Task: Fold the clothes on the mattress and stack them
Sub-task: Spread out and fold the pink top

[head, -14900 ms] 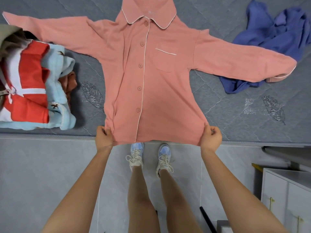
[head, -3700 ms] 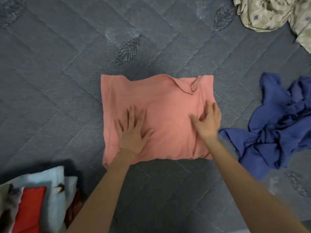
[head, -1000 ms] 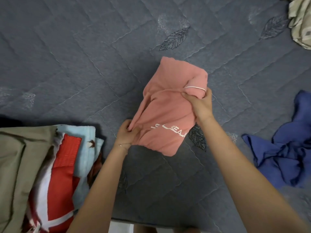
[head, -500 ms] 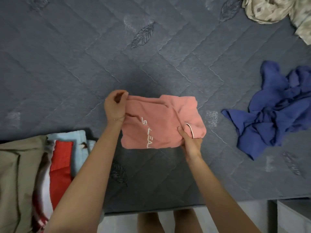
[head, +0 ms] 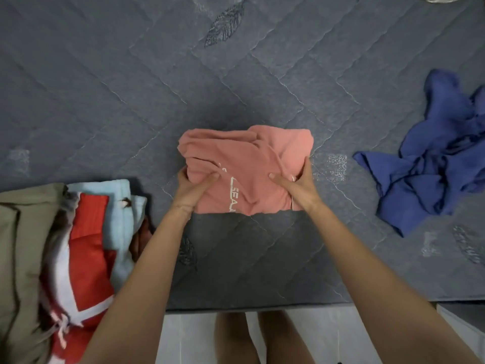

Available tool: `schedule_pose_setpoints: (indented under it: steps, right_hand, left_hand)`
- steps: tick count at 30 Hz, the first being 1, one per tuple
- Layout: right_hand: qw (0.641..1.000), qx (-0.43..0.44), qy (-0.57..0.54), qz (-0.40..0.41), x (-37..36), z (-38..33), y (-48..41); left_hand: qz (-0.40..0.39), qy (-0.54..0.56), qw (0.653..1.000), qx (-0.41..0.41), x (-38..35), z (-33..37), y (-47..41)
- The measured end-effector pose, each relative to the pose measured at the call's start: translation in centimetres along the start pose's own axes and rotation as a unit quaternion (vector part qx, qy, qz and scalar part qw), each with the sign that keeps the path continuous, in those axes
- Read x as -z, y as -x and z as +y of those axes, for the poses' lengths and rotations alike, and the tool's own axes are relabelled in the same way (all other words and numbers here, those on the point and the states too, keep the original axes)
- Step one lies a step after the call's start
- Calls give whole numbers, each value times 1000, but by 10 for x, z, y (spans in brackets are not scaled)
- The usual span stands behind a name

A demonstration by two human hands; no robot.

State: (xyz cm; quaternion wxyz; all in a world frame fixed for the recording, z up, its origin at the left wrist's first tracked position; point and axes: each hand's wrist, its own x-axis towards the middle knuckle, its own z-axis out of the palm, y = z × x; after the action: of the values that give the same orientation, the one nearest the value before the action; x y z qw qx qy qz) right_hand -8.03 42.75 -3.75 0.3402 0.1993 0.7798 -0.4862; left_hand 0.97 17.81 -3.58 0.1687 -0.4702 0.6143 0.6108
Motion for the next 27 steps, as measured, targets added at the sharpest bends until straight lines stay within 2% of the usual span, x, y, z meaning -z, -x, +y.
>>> schedule_pose_setpoints:
  steps: [3,6,11,17,22,27]
  right_hand:
    - [995,-49,-50,-64,5,-9,17]
    - [986,-51,-89,-130,18,-30,45]
    - [987,1,-124,-100,30,-67,109]
    - [982,61,-167,-58,7,-113,185]
    - [979,105,-170,-34,-34,-143,236]
    - [975,137,-175,-20,-95,-166,294]
  left_hand:
    - [-18,38,999,34,-2,10,19]
    - [-14,78,997,24,4,23,53]
    - [32,129,991,-8,26,44,123]
    - [108,141,978,-112,73,71,194]
    - [122,153,971,-138,134,88,223]
    - [101,173,968,-151,216,86,249]
